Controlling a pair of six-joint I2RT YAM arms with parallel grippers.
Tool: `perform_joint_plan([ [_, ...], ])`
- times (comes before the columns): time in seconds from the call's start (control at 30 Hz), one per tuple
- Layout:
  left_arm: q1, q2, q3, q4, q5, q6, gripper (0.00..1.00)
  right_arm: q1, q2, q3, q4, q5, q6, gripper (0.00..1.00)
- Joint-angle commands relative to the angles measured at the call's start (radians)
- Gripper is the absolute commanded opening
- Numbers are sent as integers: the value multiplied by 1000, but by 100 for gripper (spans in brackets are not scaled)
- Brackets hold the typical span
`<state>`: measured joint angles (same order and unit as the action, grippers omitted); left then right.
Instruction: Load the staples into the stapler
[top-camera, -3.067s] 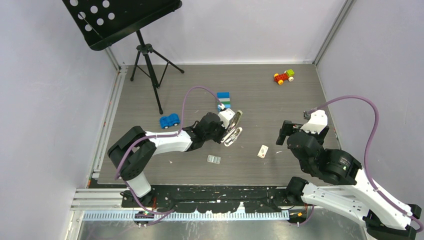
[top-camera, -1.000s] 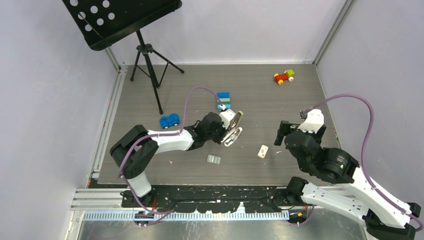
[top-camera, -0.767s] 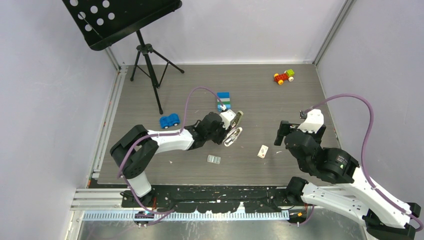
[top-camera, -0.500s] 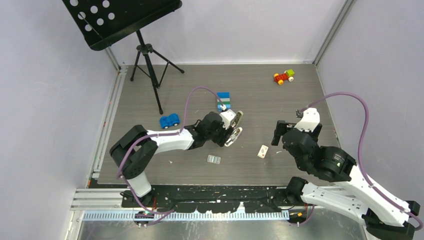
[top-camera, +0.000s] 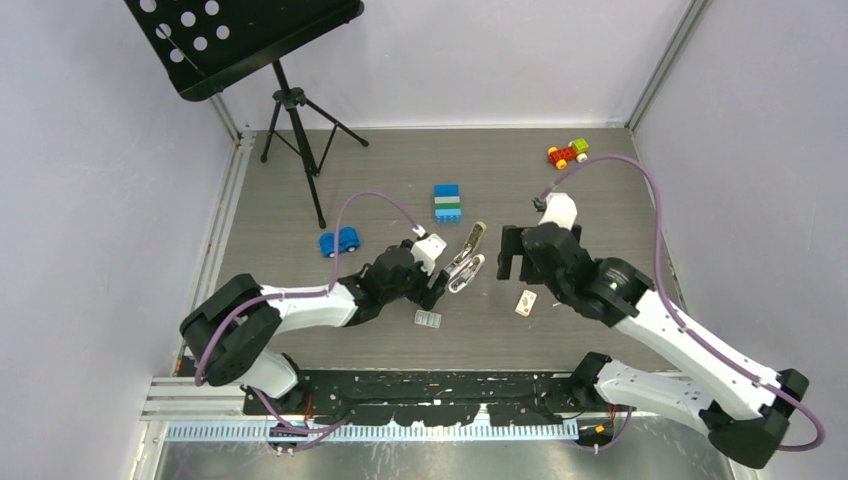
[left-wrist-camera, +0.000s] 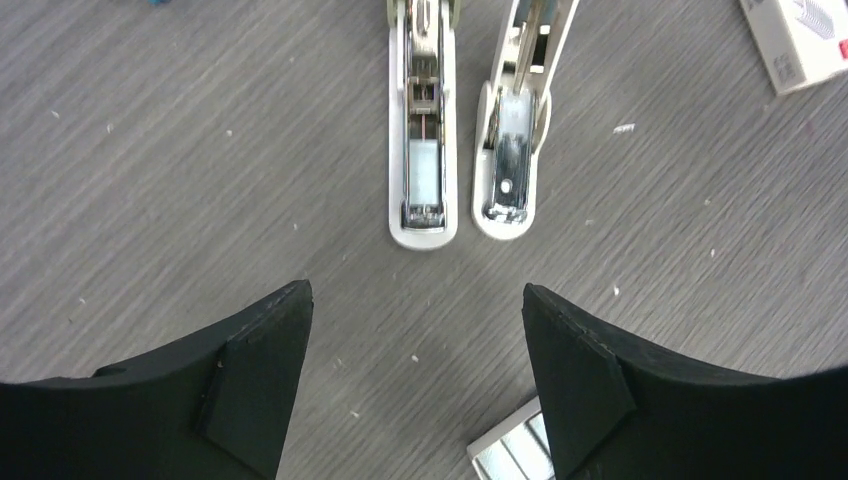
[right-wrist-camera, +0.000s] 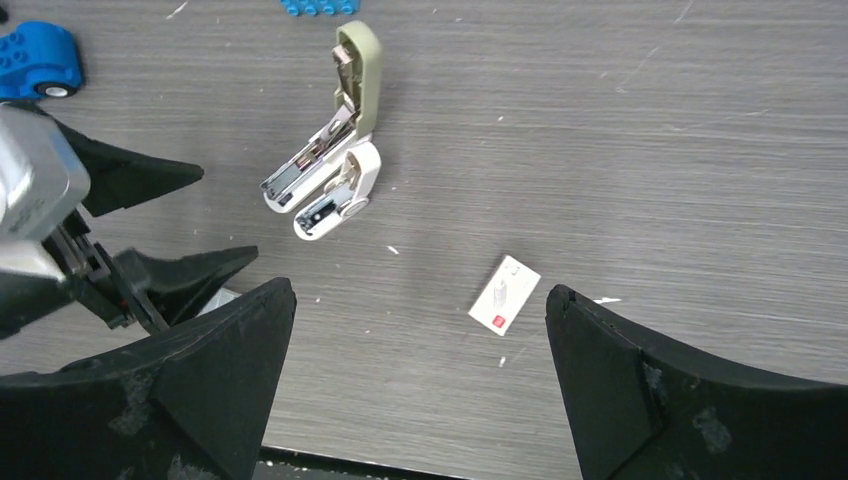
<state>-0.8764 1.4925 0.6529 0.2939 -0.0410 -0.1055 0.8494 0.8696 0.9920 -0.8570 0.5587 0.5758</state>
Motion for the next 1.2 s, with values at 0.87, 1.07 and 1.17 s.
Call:
perform_joint_plan([
  [0.87,5,243,-165,683,1,74,43,-482,583,85,609,-696,-50,74],
  [1.07,5,256,-170,683,3,74,36,-483,640,86,630,-729,-42,68],
  [1.17,5,259,-169,683,5,73,34,-483,655,76,636,-733,-39,66],
])
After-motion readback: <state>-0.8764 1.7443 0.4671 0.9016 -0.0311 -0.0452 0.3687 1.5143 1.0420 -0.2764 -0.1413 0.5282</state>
